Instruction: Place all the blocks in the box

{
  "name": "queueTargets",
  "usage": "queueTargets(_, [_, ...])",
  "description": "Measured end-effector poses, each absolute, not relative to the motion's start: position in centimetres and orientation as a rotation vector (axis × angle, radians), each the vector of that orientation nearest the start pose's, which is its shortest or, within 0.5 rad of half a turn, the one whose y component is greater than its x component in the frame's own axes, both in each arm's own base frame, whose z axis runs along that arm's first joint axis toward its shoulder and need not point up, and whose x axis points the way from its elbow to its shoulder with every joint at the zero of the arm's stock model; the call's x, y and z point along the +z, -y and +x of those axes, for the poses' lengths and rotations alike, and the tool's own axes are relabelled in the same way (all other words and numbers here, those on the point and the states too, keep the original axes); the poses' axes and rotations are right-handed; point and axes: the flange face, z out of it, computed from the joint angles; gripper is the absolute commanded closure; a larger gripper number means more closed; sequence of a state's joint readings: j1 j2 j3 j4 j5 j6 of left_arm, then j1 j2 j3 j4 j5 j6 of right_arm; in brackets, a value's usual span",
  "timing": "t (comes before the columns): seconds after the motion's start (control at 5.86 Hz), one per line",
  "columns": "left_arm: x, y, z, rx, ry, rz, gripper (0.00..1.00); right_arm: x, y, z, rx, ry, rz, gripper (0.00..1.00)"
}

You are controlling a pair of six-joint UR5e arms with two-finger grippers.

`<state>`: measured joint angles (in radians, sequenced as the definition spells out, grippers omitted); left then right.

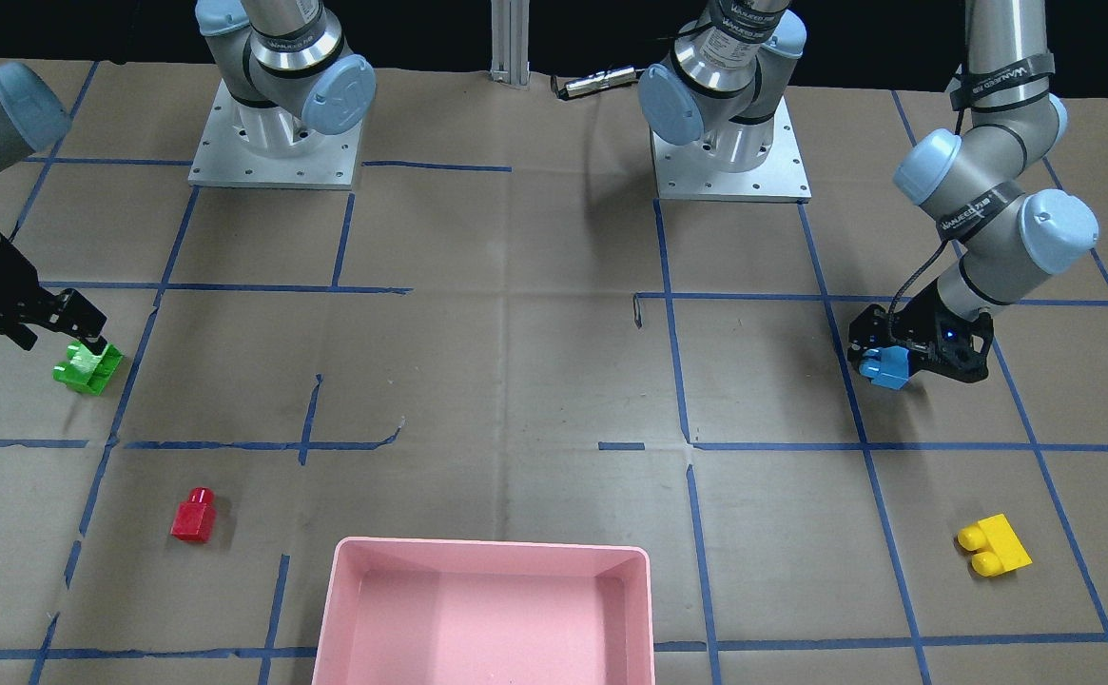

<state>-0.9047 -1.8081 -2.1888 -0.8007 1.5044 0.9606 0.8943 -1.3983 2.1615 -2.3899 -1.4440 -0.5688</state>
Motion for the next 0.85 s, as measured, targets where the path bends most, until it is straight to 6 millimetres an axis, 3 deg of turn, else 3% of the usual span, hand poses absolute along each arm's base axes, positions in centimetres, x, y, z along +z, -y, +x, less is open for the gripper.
queueTargets(0.51, [17.3, 43.8, 17.0, 0.038, -3.193, 0.482, 0.72, 19.8, 44.6, -17.2, -0.199, -3.072, 0.153, 0.01])
queueTargets(0.85, [18.0, 44.0, 17.2, 0.044, -3.163, 0.486, 0.79, 18.6, 44.3, -17.5, -0.16, -3.079, 0.163, 0.01])
